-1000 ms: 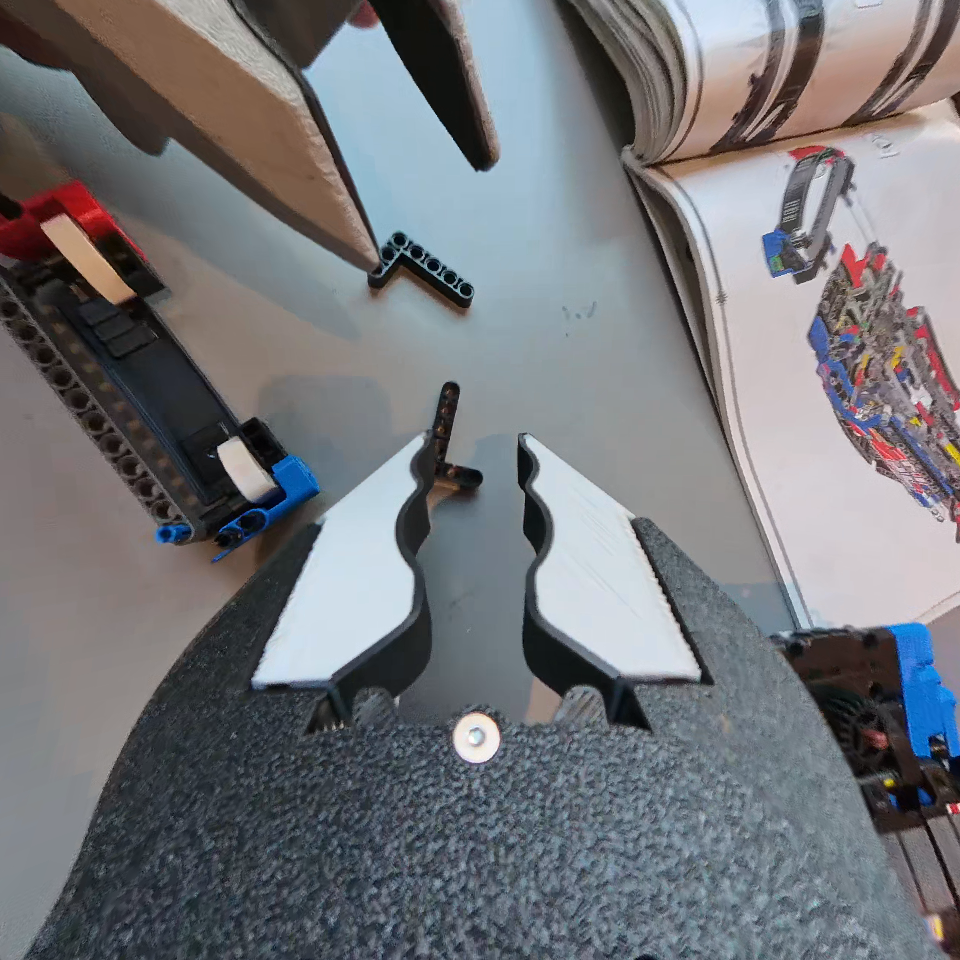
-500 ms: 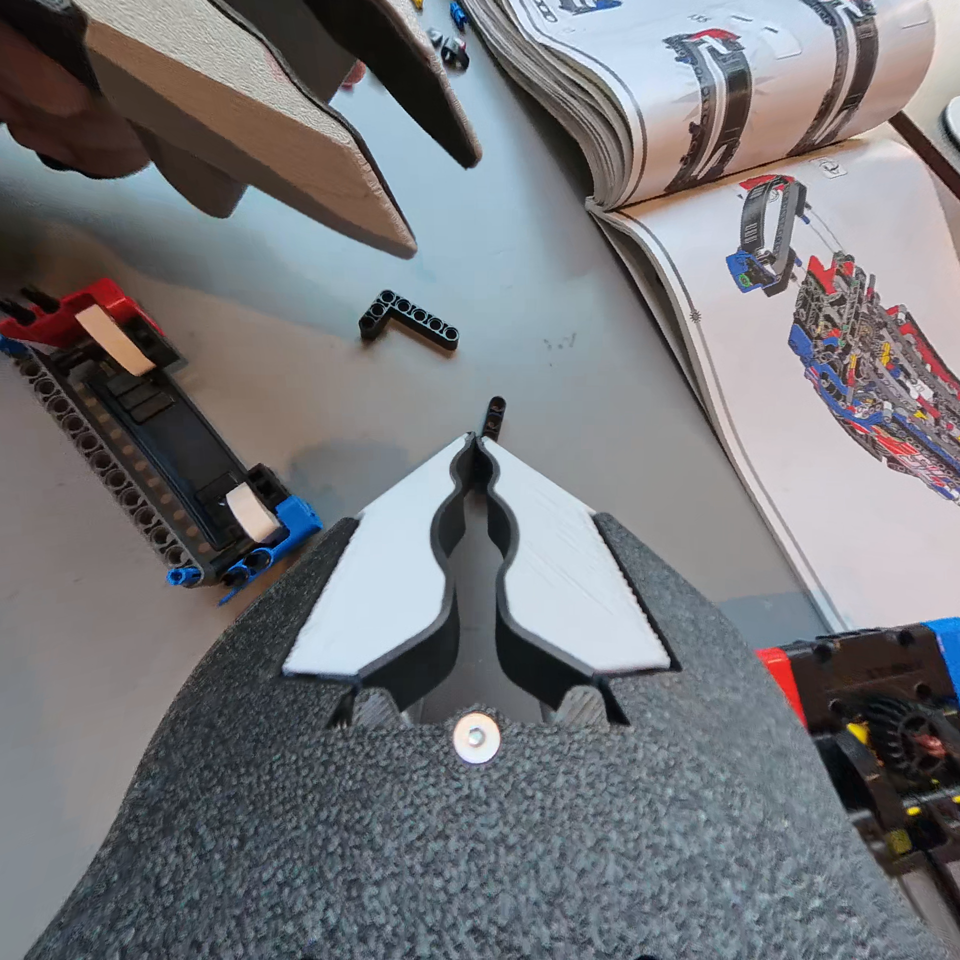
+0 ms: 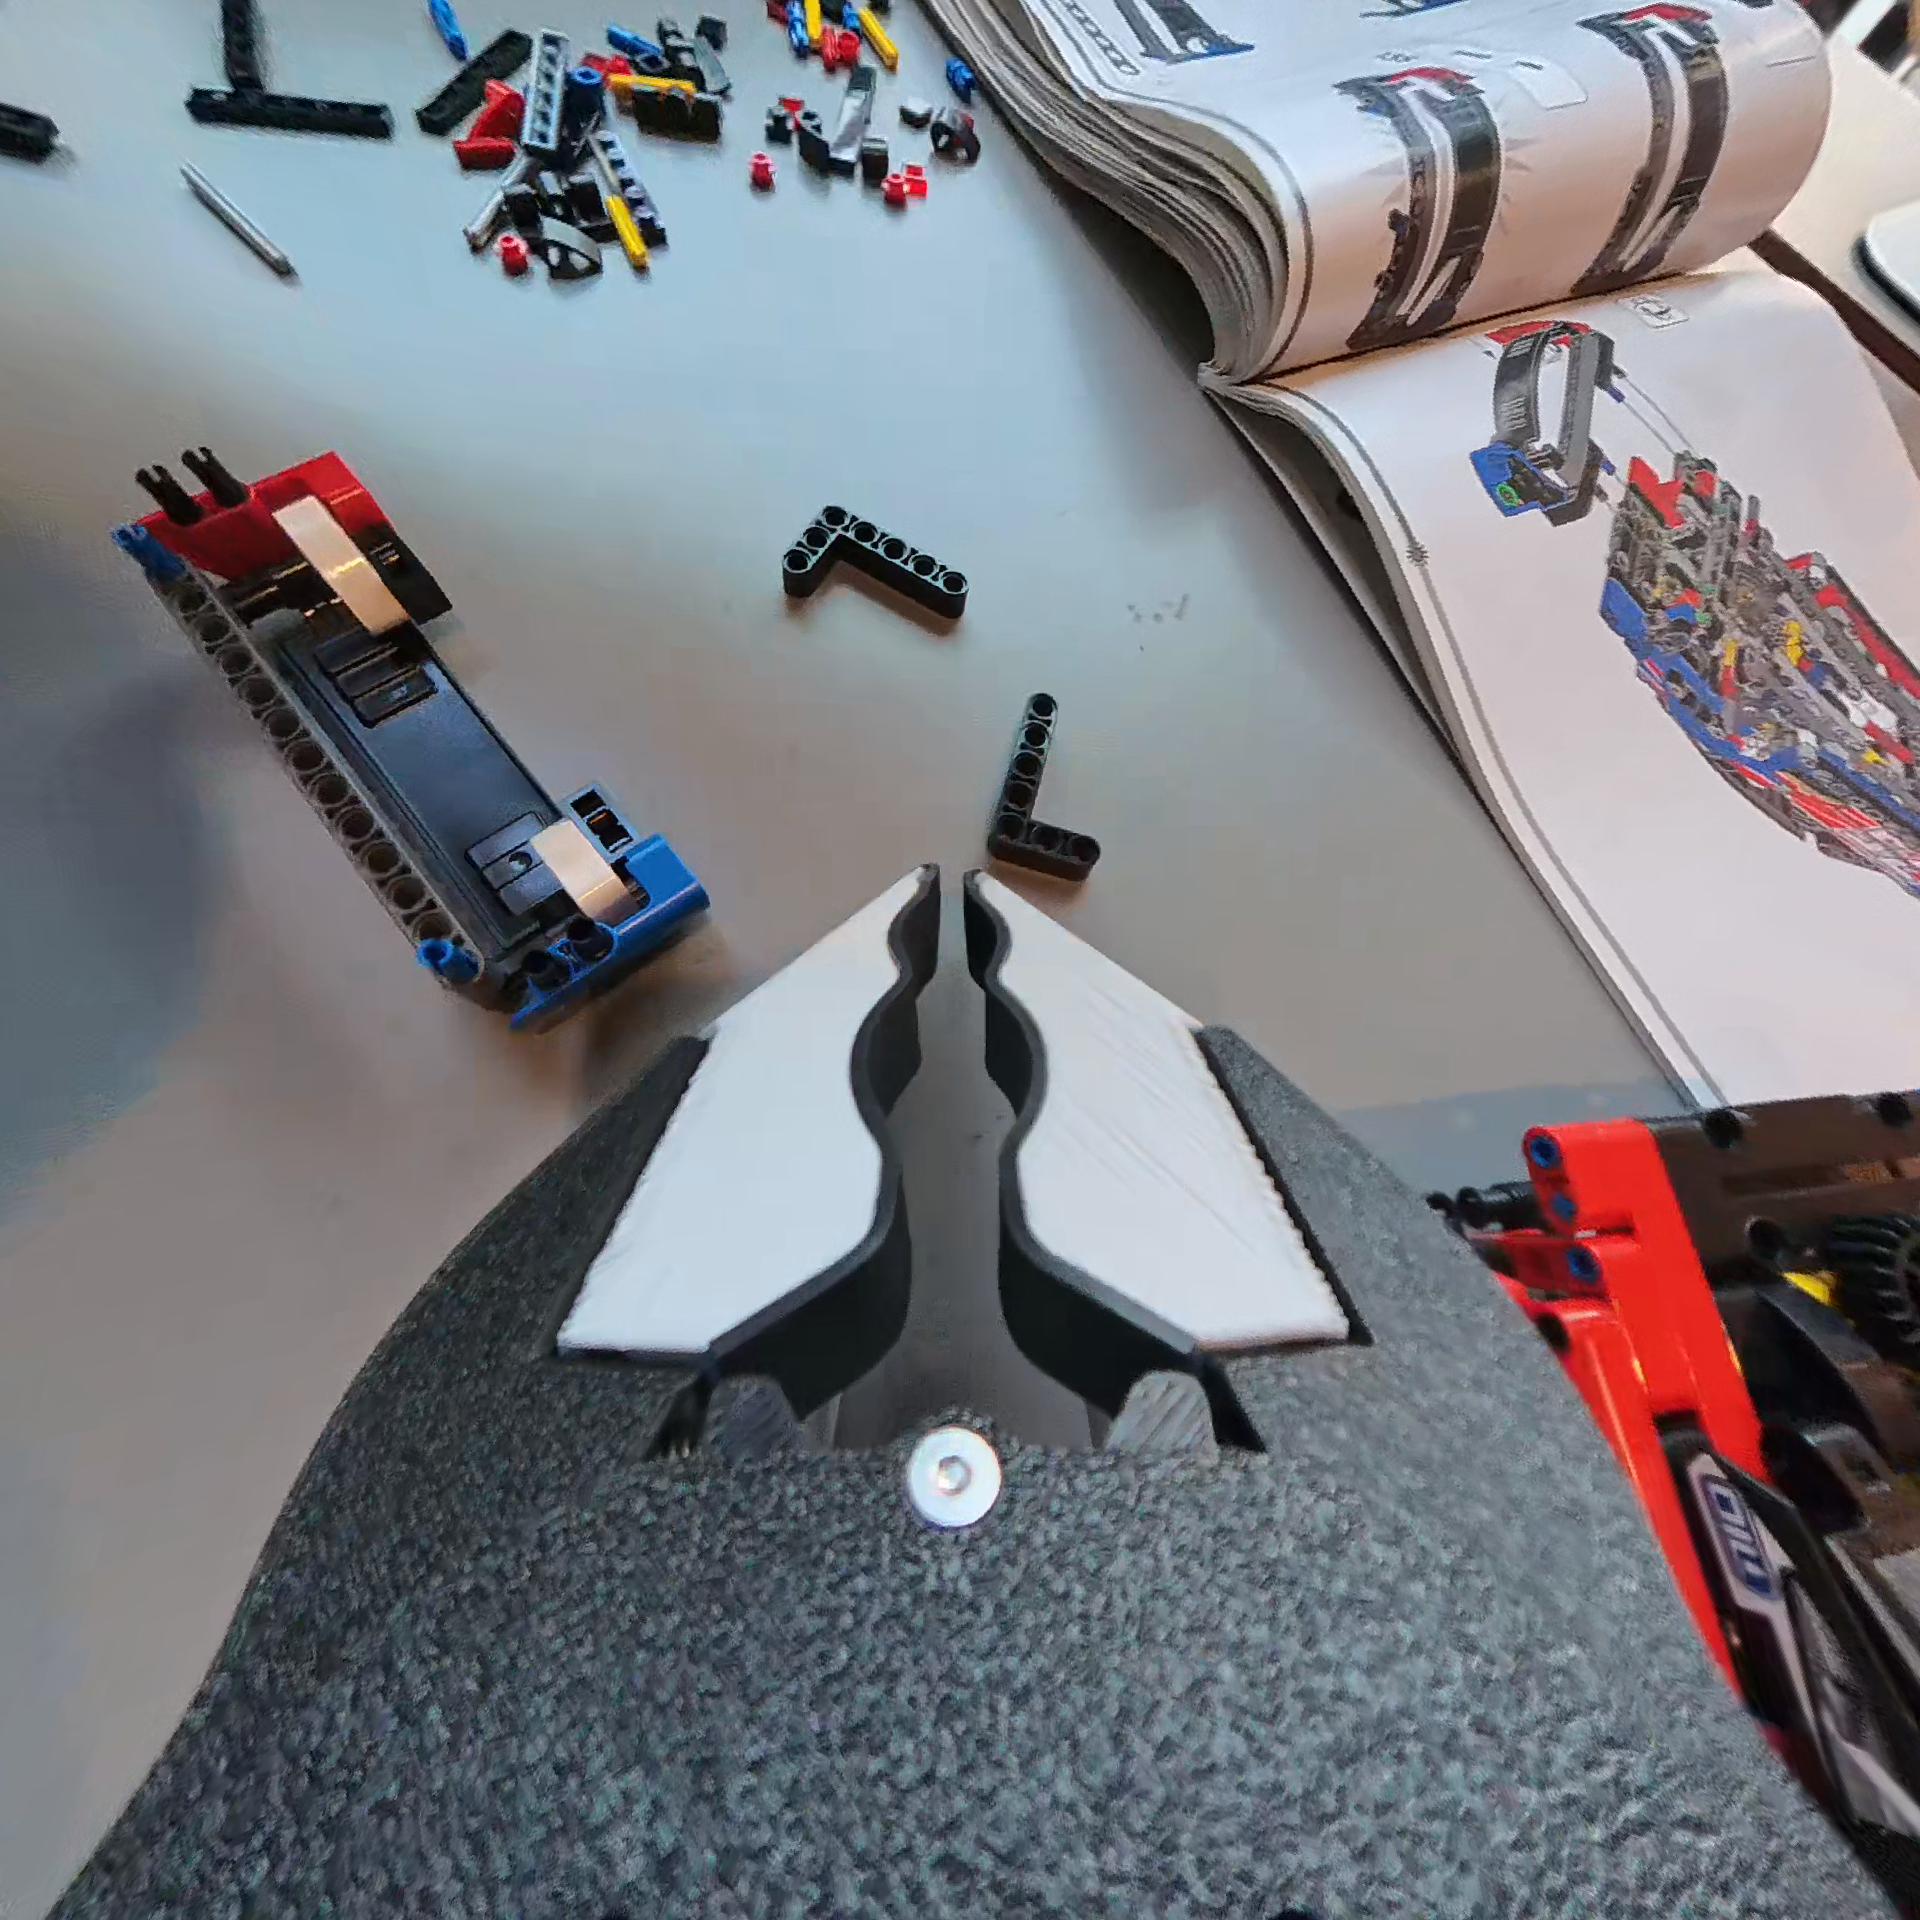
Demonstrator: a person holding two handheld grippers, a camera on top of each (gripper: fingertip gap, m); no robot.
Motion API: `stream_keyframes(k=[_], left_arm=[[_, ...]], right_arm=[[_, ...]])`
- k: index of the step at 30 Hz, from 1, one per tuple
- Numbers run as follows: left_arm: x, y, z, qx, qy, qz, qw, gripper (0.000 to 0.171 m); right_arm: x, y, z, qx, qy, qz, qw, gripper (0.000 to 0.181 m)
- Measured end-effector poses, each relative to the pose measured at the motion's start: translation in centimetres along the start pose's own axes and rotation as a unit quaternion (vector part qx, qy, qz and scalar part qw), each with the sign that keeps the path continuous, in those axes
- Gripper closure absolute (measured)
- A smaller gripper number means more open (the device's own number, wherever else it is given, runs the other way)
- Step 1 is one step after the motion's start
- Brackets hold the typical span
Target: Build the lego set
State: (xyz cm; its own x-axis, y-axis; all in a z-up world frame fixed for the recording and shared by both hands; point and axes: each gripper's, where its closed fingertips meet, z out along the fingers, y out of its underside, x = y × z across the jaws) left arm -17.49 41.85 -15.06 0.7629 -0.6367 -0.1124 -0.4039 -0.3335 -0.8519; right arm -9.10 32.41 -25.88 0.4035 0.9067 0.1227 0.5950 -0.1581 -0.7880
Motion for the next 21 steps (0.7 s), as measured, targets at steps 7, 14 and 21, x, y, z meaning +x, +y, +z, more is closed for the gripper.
stream_keyframes(k=[7, 14, 21], left_arm=[[-7.1, 0.2, 8.4, -0.09, -0.034, 0.036, 0.995, 0.151], [-13.0, 4.7, 11.6, -0.22, -0.072, 0.072, 0.97, 0.171], [-15.5, 10.0, 10.4, -0.276, -0.125, 0.118, 0.946, 0.171]], right_arm=[[0.6, -0.4, -0.5, 0.022, 0.043, -0.035, 0.998, 0.181], [0.4, -0.1, -0.2, 0.01, 0.055, -0.063, 0.996, 0.181], [0.2, 0.2, 0.0, -0.002, 0.045, -0.059, 0.997, 0.181]])
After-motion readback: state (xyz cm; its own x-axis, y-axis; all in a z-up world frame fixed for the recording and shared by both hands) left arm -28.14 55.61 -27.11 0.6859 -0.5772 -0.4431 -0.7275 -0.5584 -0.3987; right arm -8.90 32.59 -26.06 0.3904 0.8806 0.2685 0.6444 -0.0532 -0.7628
